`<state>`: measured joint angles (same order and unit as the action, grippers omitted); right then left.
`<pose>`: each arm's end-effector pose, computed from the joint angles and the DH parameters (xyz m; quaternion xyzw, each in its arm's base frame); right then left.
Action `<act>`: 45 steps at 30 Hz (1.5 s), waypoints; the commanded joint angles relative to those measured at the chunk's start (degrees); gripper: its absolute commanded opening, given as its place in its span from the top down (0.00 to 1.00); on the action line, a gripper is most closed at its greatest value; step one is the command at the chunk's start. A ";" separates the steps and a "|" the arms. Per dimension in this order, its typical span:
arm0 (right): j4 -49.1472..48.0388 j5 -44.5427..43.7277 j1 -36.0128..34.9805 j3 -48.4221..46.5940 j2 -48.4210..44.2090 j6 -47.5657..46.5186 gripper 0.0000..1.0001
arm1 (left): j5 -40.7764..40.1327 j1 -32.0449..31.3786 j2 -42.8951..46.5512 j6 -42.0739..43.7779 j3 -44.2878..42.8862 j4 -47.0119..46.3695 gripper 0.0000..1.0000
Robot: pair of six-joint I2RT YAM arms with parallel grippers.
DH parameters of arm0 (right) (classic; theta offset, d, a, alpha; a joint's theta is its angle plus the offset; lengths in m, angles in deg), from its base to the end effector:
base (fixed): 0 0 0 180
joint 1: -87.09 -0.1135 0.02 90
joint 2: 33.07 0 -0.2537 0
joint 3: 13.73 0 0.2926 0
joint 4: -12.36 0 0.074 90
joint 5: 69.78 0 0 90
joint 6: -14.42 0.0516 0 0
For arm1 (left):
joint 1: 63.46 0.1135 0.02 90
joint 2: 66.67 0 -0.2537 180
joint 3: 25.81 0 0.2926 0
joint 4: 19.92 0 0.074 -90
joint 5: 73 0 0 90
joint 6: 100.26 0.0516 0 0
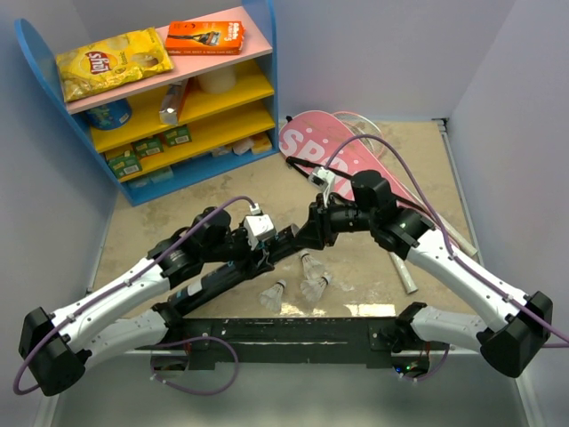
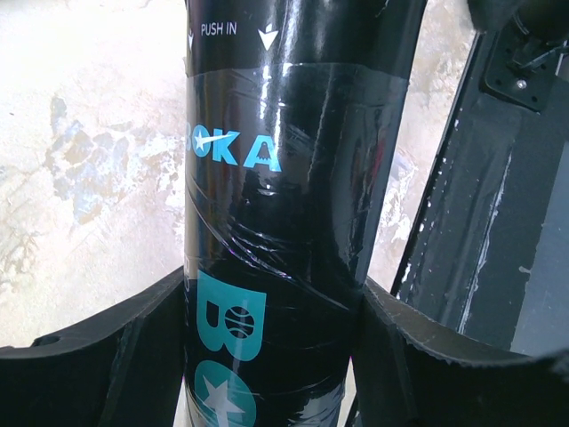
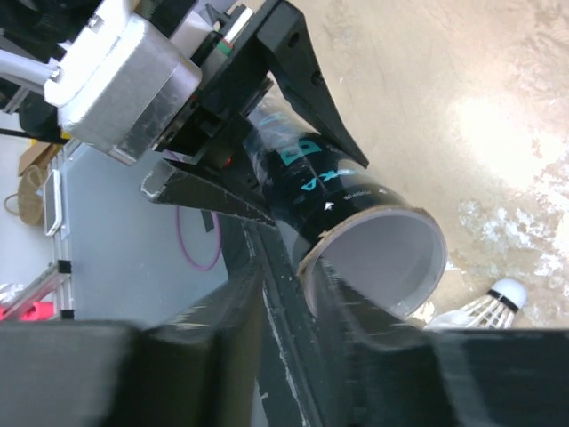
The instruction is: Pack up the badminton gear
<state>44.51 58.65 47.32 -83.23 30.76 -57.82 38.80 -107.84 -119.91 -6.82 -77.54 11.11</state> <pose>0.2114 0.2176 0.3191 -0.3233 0.7551 0.4845 0.3010 0.1749 -0.1979 0.2435 0.4321 0.7503 -0.3204 0.3842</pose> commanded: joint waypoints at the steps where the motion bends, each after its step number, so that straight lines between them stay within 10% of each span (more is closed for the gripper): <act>1: -4.05 2.70 -1.19 -0.69 -0.11 0.52 0.78 | 1.14 -0.27 1.11 -1.25 -0.18 -3.56 0.99; 10: -5.90 4.36 -1.63 2.12 -1.34 1.40 1.00 | 1.05 -0.44 3.48 -1.51 0.35 -3.73 0.98; 45: -1.33 -0.72 9.18 -1.57 -11.01 2.72 1.00 | 3.42 -1.41 9.99 -2.04 0.79 -4.08 0.98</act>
<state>42.13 60.14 56.35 -81.50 20.09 -54.41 40.90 -108.93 -111.34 -7.97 -76.20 7.86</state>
